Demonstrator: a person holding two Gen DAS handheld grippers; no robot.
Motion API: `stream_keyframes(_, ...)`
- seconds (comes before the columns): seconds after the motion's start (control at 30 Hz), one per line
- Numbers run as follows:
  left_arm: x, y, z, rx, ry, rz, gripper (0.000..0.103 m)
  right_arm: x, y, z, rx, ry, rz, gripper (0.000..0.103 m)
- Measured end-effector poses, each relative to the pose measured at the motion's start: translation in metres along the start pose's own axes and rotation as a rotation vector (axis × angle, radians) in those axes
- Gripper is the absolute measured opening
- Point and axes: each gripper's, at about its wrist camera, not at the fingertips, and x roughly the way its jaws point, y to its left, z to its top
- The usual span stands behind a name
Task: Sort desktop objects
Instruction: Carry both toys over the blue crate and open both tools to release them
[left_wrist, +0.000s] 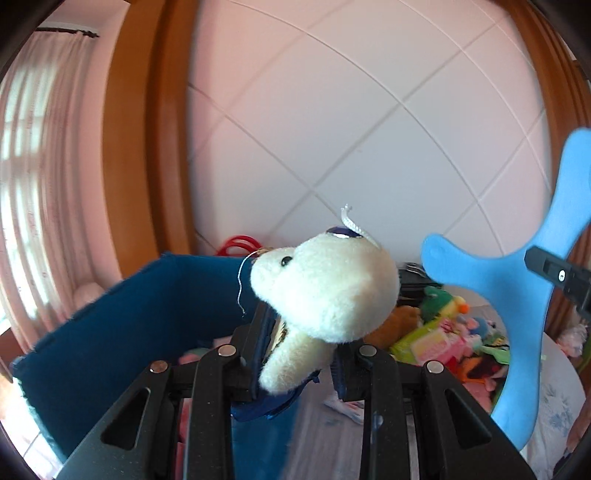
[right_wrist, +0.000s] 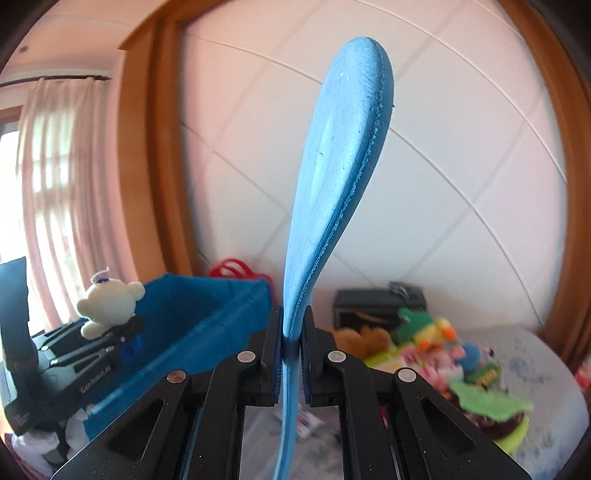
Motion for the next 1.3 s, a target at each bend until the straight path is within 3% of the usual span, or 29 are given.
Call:
stream_keyframes(0.27,0.005,0.110,0.006,-0.070,0.057,0.176,0.028,0.044,0.117,0.039,-0.105,-0.046,0.163,0.008)
stream_keyframes(0.43,0.026,0.164,-0.002,-0.102,0.135,0.226,0.028,0.080,0.190,0.040,-0.124,-0.023,0.239,0.009)
stream_keyframes(0.63,0.060,0.203,-0.009,-0.121,0.221,0.224,0.031,0.130,0.241,0.025,-0.102,0.059,0.260,0.009)
stream_keyframes(0.87,0.073,0.223,-0.025,-0.149,0.279,0.184,0.055,0.172,0.261,0.005,-0.100,0.168,0.184,0.012)
stream_keyframes(0.9,0.073,0.226,-0.027,-0.157,0.275,0.179,0.057,0.178,0.262,0.002,-0.106,0.183,0.168,0.022)
stream_keyframes(0.93,0.072,0.228,-0.027,-0.162,0.277,0.175,0.058,0.177,0.259,0.001,-0.108,0.188,0.163,0.046)
stream_keyframes(0.97,0.072,0.230,-0.028,-0.167,0.281,0.174,0.062,0.176,0.258,0.000,-0.110,0.190,0.156,0.062)
stream_keyframes(1.0,0.072,0.232,-0.028,-0.169,0.284,0.174,0.064,0.176,0.259,0.000,-0.114,0.190,0.147,0.093)
stream_keyframes(1.03,0.071,0.233,-0.028,-0.171,0.279,0.175,0.064,0.176,0.258,-0.001,-0.118,0.184,0.129,0.101)
stream_keyframes(1.3,0.064,0.235,-0.030,-0.185,0.272,0.193,0.065,0.168,0.265,0.002,-0.153,0.177,0.069,0.103)
